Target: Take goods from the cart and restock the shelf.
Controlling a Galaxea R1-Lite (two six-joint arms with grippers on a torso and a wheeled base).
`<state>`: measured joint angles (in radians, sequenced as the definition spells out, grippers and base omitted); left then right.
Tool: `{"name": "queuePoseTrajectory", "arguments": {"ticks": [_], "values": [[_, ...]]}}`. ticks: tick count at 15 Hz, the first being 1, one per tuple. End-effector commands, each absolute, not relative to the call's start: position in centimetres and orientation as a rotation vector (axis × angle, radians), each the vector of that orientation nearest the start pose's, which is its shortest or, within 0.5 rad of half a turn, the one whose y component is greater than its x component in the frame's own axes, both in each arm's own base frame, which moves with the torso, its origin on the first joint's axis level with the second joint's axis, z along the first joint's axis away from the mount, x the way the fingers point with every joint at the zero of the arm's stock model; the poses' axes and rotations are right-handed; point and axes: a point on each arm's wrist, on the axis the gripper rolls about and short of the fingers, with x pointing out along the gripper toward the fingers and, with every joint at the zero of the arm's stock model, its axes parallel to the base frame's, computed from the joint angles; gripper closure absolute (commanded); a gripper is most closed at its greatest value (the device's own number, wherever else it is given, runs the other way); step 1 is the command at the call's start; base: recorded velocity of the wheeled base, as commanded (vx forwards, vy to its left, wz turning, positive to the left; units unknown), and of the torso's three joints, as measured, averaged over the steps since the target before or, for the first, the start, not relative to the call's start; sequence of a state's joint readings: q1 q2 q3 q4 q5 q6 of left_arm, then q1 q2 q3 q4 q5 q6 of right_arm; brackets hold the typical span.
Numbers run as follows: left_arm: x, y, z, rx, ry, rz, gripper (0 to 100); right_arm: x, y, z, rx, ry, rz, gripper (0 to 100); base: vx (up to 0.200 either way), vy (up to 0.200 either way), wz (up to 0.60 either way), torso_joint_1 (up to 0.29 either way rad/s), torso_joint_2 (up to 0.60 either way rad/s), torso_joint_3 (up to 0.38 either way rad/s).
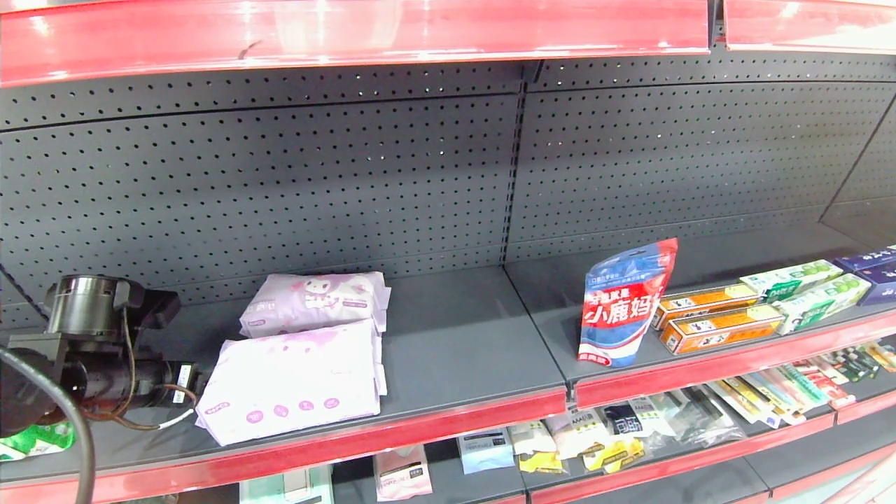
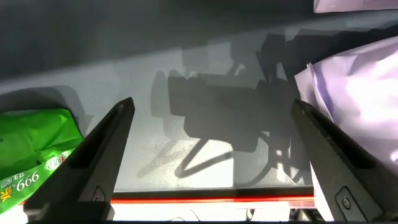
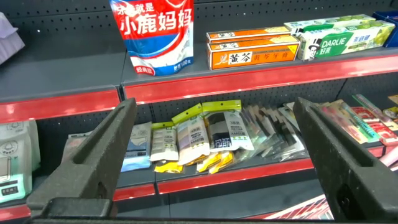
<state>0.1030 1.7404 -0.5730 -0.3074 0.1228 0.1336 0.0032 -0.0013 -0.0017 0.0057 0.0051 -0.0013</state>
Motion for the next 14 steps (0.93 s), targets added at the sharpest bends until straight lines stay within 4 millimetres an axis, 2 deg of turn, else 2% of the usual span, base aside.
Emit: {"name": "queuePoseTrajectory", "arguments": {"ticks": [1,14], "values": [[25.40,2.82,8.75,0.135,0.872,0.151,0,-2.29,0.00,7.53,-0.002,0.005,0.008,0,0.000,0.000,0.00,0.000,0.00,0.000],[26.23,2.02,8.41,0.151,0.850,0.126,0,-2.29,0.00,7.53,-0.002,0.005,0.008,0,0.000,0.000,0.00,0.000,0.00,0.000]]}}
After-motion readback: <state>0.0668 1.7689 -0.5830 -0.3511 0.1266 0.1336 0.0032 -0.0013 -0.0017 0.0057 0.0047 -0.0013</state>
